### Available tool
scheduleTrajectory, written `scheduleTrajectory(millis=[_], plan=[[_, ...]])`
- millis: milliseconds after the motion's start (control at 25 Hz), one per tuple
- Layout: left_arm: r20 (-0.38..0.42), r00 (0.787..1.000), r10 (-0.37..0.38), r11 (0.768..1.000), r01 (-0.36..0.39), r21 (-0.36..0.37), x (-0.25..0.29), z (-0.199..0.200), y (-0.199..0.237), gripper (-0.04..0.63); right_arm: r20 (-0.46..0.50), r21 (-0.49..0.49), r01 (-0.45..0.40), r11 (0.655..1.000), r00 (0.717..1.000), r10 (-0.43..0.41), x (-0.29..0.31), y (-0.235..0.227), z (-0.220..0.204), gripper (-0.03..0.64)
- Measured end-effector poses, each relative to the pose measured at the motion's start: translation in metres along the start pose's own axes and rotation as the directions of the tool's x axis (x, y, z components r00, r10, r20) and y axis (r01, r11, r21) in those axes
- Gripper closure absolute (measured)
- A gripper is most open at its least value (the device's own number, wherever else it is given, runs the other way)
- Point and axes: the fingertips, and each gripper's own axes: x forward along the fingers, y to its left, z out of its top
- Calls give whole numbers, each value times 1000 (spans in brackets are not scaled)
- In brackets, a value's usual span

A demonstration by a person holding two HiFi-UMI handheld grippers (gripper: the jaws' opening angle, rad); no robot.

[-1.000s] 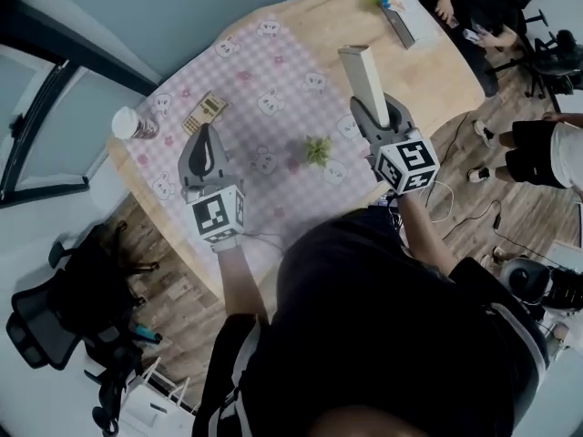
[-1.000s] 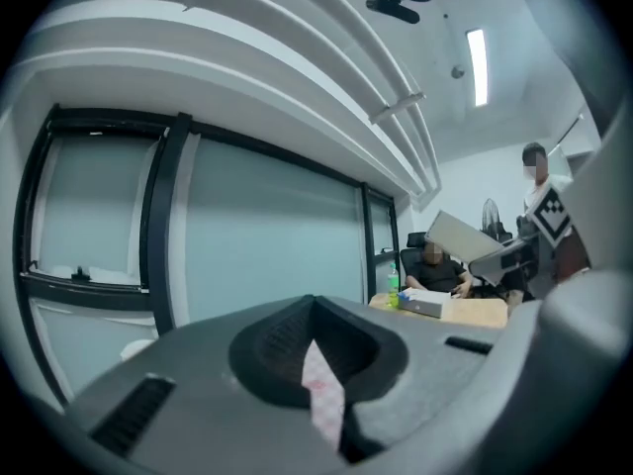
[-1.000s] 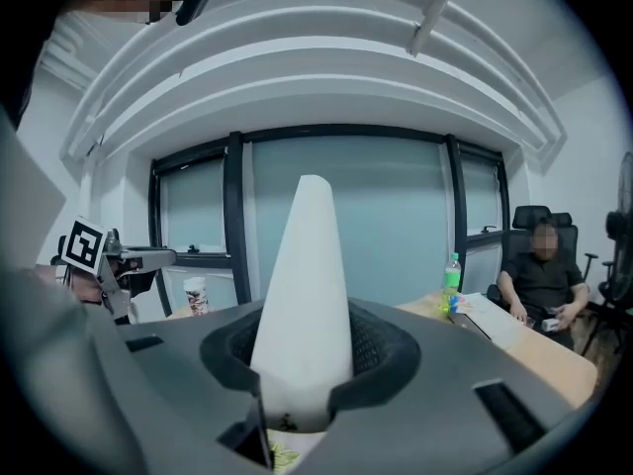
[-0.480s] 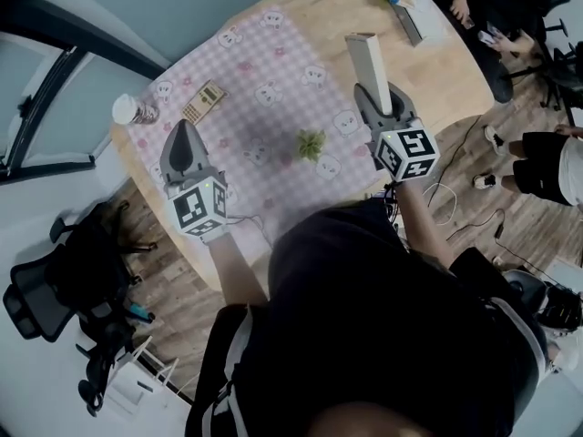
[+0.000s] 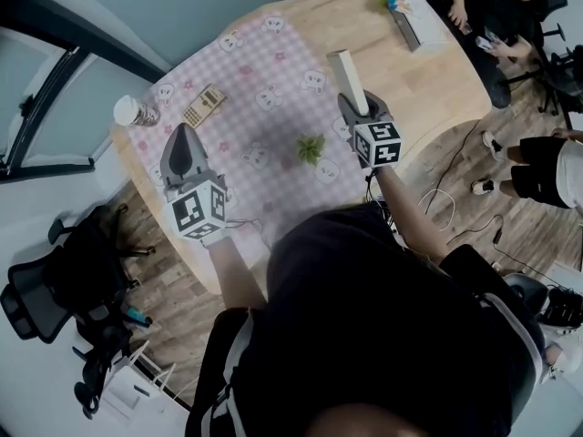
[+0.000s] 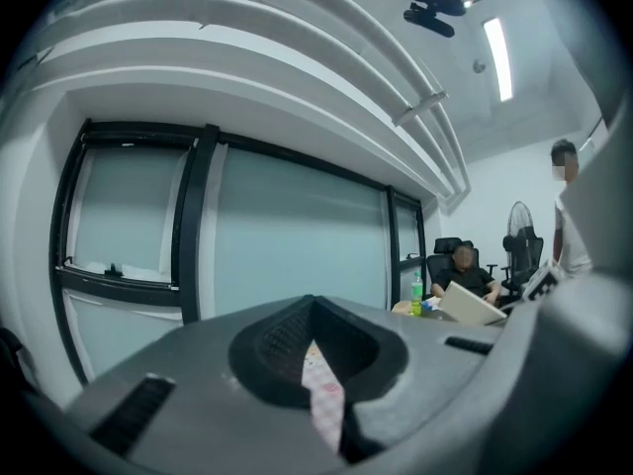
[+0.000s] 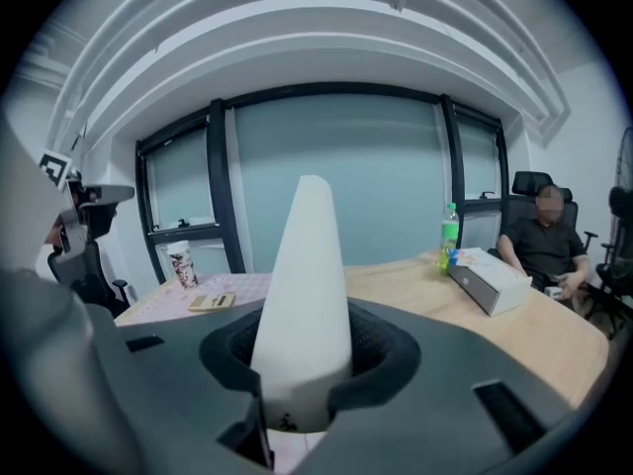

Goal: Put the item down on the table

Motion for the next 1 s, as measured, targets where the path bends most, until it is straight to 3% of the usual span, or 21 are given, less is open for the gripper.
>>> scheduleTrajectory(millis=[240, 480, 600, 760, 1000], plan=[[-11, 1000, -6, 1000, 6, 18, -4, 2, -1, 595, -180, 65, 40, 997, 983, -28, 55, -8, -84, 469], [-31, 999, -13, 1000, 14, 28, -7, -2, 1, 595, -389, 124, 105, 987, 920, -49, 76, -11, -158, 468], [-41, 999, -11, 1000, 12, 25, -9, -3, 5, 595, -444, 145, 125, 982, 895, -49, 82, -9, -171, 468], [-57, 998, -17, 999, 19, 37, -9, -6, 7, 595, -508, 86, 117, 989, 859, -57, 85, -11, -191, 468], [-59, 998, 4, 999, -1, 46, -8, -4, 17, 595, -549, 78, 136, 988, 833, -71, 82, -14, -203, 468]])
